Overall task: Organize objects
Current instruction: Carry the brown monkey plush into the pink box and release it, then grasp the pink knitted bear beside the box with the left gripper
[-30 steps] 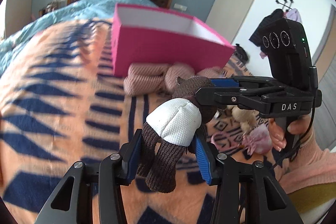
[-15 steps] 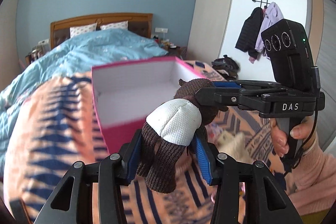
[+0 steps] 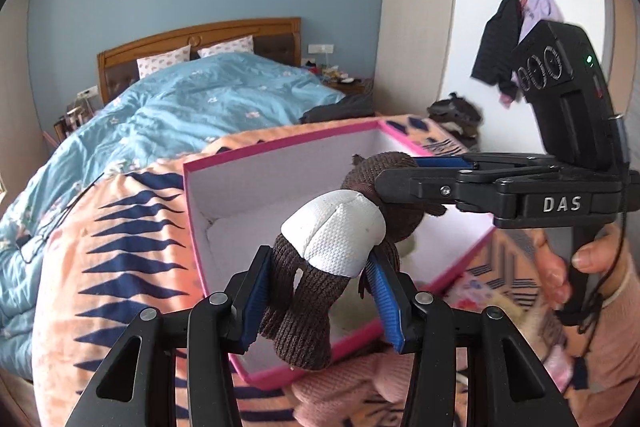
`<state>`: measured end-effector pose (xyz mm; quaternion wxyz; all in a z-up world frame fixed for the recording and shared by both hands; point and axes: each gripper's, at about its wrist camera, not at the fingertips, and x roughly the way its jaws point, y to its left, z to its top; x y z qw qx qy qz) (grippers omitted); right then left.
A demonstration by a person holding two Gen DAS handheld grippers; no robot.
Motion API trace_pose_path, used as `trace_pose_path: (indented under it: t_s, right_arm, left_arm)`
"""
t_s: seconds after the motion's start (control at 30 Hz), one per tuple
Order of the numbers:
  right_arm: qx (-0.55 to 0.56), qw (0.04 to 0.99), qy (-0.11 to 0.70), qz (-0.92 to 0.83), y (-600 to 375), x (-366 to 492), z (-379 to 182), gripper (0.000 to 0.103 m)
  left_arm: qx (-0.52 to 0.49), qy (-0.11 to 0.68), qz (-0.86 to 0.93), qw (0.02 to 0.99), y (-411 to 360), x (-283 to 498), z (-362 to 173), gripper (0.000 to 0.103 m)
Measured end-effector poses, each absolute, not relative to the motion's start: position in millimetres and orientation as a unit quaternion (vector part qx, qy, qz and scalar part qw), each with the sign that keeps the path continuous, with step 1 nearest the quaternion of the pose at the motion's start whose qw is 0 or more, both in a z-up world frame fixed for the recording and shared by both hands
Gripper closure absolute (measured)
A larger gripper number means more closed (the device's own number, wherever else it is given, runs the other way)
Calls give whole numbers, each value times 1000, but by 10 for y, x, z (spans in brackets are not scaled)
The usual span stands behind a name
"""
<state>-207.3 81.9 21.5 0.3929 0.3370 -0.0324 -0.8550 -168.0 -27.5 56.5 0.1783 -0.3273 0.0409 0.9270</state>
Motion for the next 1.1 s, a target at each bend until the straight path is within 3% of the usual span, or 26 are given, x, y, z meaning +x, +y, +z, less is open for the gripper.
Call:
trace_pose_path:
  t_s: [0.4, 0.67, 1.1]
  right_arm:
    - [408, 357, -39, -839, 724, -2504, -214, 47]
    - [391, 366, -27, -844, 820, -2275, -140, 47]
    - [355, 399, 12, -846, 1391, -1163, -109, 42]
  left_arm:
    - [-381, 99, 910, 128, -162, -2098, 155, 52]
    - [-348, 113, 927, 88, -203, -1911, 199, 37]
    - [-264, 7, 952, 156, -470, -981, 516, 18]
